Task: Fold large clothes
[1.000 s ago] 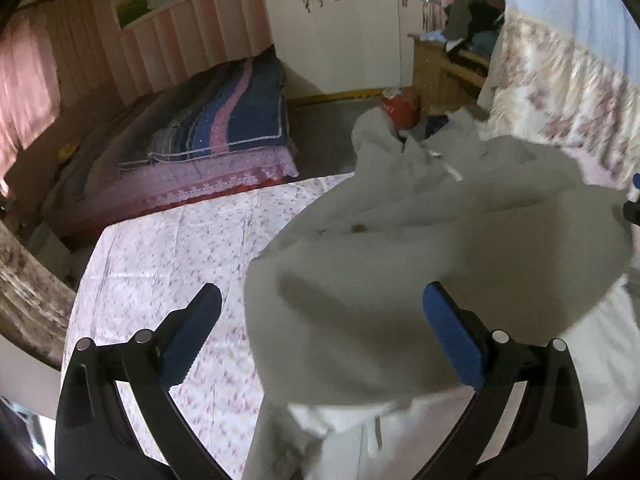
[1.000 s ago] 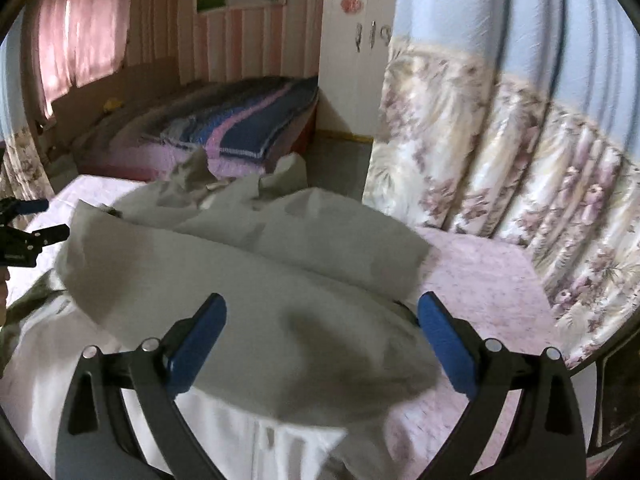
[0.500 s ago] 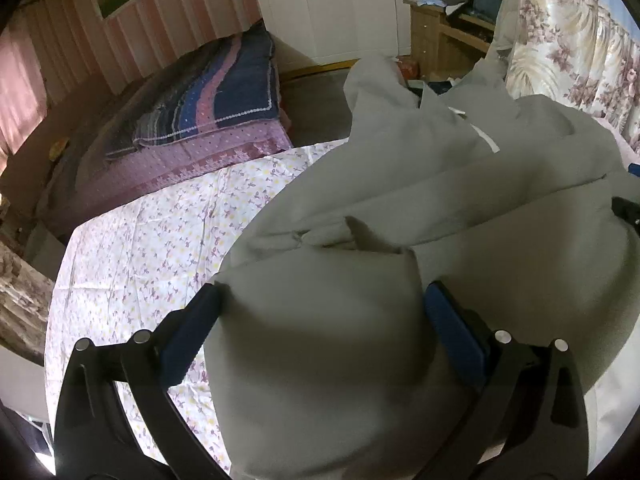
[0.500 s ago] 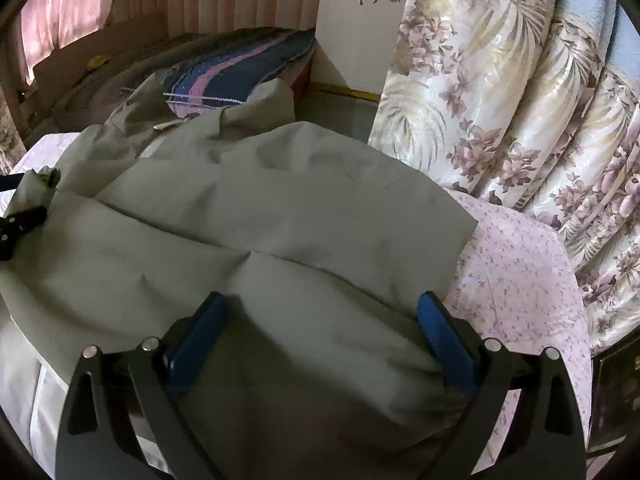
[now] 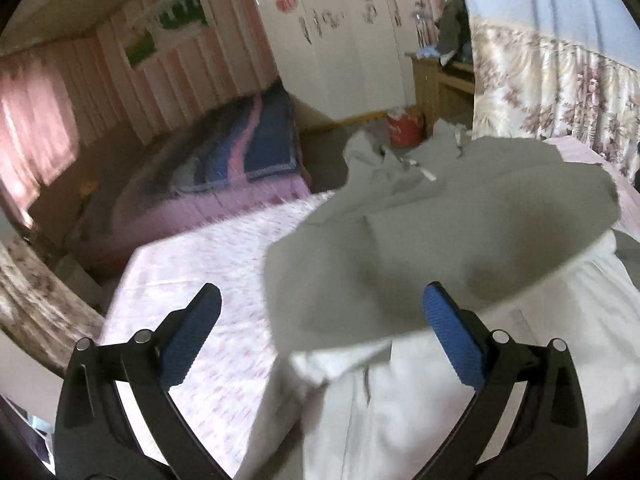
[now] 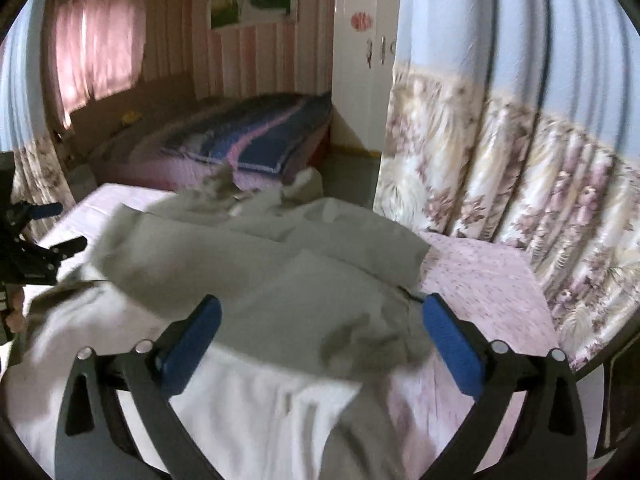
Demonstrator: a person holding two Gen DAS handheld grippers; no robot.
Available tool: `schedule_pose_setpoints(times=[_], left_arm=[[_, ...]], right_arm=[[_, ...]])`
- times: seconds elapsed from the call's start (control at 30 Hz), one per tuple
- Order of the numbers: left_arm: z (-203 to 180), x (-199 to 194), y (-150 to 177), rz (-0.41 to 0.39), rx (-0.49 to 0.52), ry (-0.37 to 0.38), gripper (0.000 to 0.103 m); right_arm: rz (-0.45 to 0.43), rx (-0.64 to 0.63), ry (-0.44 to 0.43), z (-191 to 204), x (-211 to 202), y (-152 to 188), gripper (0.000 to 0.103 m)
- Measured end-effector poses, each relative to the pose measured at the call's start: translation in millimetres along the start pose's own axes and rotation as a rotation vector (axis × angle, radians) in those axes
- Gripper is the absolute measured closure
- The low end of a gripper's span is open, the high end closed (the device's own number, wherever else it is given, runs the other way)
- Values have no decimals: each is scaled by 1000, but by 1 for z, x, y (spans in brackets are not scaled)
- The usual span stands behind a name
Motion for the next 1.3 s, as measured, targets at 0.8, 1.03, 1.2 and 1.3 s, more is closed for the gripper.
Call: schedule_pose_setpoints(times=[0.8, 1.03, 1.2, 1.3], left_arm=[[18, -110, 159, 54, -224, 47, 3], [31, -117, 203, 91, -292, 72, 3], [28, -133, 229, 82, -263, 66, 3], [22, -140, 241, 84, -253, 91, 3]], right_arm=[[-64, 151, 227, 23, -135, 123, 2], [-58, 181, 235, 38, -146, 156, 2], [-59, 208, 221, 49, -151, 185, 2], [-66, 198, 213, 57, -156, 201, 2]])
Point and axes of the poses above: each gripper's, at about its wrist camera, not at the fingertips, and x roughly the way its jaws point, z to its left, y to its underside, the point moved 4 cm from there along x, roughly the way its jaws point, and after that the axes turned 8 degrees about z, right-handed, at the moved point
